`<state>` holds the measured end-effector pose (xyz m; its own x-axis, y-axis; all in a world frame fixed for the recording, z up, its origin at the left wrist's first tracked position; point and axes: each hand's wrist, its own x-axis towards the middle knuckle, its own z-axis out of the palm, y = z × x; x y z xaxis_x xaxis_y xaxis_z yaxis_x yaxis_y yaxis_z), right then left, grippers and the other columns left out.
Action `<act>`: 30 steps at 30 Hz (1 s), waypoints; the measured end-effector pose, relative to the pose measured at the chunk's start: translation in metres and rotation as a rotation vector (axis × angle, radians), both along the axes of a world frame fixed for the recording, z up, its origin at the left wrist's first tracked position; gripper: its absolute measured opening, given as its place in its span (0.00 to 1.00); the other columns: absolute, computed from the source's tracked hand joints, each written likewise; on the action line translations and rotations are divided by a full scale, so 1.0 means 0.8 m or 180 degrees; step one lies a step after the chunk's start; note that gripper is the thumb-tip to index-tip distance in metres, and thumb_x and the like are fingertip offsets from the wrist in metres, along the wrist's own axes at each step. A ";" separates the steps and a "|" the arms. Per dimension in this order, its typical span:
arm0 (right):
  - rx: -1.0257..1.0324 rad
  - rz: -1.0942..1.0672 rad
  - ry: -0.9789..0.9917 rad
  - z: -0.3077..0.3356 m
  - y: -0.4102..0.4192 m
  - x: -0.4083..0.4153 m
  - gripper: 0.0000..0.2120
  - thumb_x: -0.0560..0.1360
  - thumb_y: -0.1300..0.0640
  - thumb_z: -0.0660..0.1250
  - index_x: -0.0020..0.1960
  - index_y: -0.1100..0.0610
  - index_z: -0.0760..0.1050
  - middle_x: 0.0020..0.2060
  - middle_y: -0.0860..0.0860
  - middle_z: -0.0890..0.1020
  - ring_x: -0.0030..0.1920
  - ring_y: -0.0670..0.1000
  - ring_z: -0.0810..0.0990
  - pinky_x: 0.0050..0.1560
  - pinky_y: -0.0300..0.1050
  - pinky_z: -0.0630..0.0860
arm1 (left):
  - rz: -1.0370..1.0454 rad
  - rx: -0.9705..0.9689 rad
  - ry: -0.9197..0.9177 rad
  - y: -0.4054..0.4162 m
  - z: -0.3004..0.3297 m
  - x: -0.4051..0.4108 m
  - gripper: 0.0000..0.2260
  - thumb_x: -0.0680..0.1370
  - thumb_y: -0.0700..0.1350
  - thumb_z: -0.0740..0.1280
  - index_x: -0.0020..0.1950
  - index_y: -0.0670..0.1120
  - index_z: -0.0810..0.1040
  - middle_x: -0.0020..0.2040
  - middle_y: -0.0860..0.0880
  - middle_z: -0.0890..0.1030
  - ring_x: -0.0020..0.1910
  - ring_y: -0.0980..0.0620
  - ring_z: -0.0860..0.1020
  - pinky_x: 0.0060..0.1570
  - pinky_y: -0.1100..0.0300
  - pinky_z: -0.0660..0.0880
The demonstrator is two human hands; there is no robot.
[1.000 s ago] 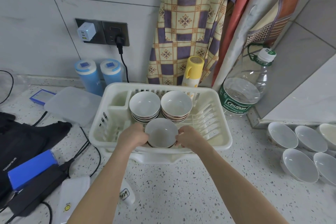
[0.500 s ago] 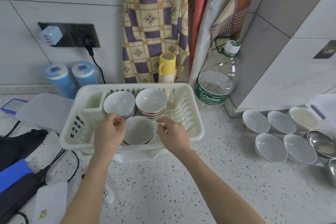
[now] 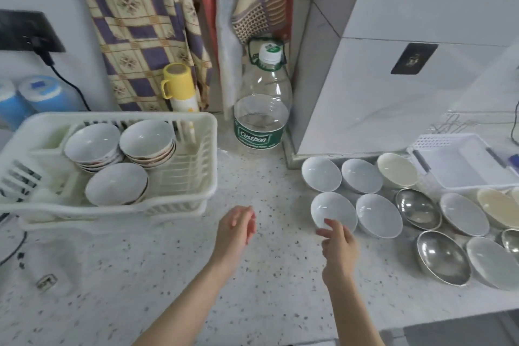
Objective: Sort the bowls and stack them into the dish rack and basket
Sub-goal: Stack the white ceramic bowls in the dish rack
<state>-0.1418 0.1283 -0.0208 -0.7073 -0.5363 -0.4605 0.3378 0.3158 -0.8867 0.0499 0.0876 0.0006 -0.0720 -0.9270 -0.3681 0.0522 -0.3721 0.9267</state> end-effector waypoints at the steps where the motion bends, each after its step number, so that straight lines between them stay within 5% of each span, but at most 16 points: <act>1: 0.0091 -0.0104 -0.0170 -0.007 0.007 -0.020 0.08 0.76 0.56 0.64 0.48 0.58 0.80 0.32 0.54 0.84 0.28 0.48 0.65 0.27 0.38 0.63 | -0.0089 0.0236 -0.0008 0.005 -0.010 -0.022 0.12 0.81 0.48 0.64 0.39 0.45 0.75 0.30 0.50 0.75 0.25 0.56 0.68 0.23 0.67 0.63; 6: 0.0377 -0.0347 -0.0612 -0.028 0.032 -0.103 0.16 0.78 0.49 0.63 0.56 0.61 0.75 0.40 0.58 0.84 0.27 0.48 0.64 0.24 0.37 0.61 | -0.0354 0.0851 -0.0363 0.005 -0.036 -0.118 0.08 0.81 0.52 0.63 0.52 0.49 0.77 0.36 0.50 0.82 0.25 0.56 0.69 0.22 0.65 0.61; 11: 0.0523 -0.0354 -0.0558 -0.037 0.032 -0.162 0.17 0.77 0.46 0.63 0.60 0.56 0.69 0.44 0.57 0.85 0.28 0.49 0.64 0.27 0.41 0.60 | -0.0645 0.1266 -0.0590 -0.001 -0.052 -0.186 0.08 0.78 0.56 0.64 0.53 0.55 0.74 0.44 0.49 0.85 0.29 0.54 0.71 0.22 0.67 0.58; 18: 0.0554 -0.0011 -0.0392 -0.044 0.022 -0.192 0.15 0.76 0.53 0.62 0.62 0.56 0.71 0.43 0.55 0.85 0.29 0.50 0.68 0.29 0.42 0.61 | -0.0404 0.1255 -0.0438 0.003 -0.081 -0.225 0.01 0.80 0.48 0.63 0.50 0.54 0.73 0.45 0.45 0.87 0.24 0.55 0.70 0.21 0.66 0.59; 23: 0.0643 0.0178 -0.0241 -0.039 0.019 -0.202 0.11 0.76 0.60 0.59 0.57 0.60 0.74 0.47 0.60 0.85 0.31 0.50 0.69 0.30 0.42 0.62 | -0.0214 0.1231 -0.0071 0.003 -0.084 -0.231 0.07 0.79 0.38 0.60 0.53 0.47 0.74 0.43 0.39 0.86 0.24 0.54 0.66 0.20 0.65 0.59; 30: 0.0602 0.0029 -0.0147 -0.039 0.033 -0.193 0.08 0.74 0.62 0.59 0.49 0.64 0.75 0.38 0.62 0.85 0.30 0.50 0.64 0.29 0.42 0.63 | -0.0173 0.1070 -0.0060 0.013 -0.078 -0.197 0.09 0.77 0.40 0.61 0.54 0.44 0.77 0.39 0.40 0.86 0.22 0.56 0.66 0.21 0.64 0.58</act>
<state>-0.2962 0.1549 -0.0517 -0.6787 -0.4434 -0.5855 0.3732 0.4785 -0.7949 -0.1075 0.0980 -0.0616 -0.1082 -0.7486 -0.6542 0.0080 -0.6587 0.7524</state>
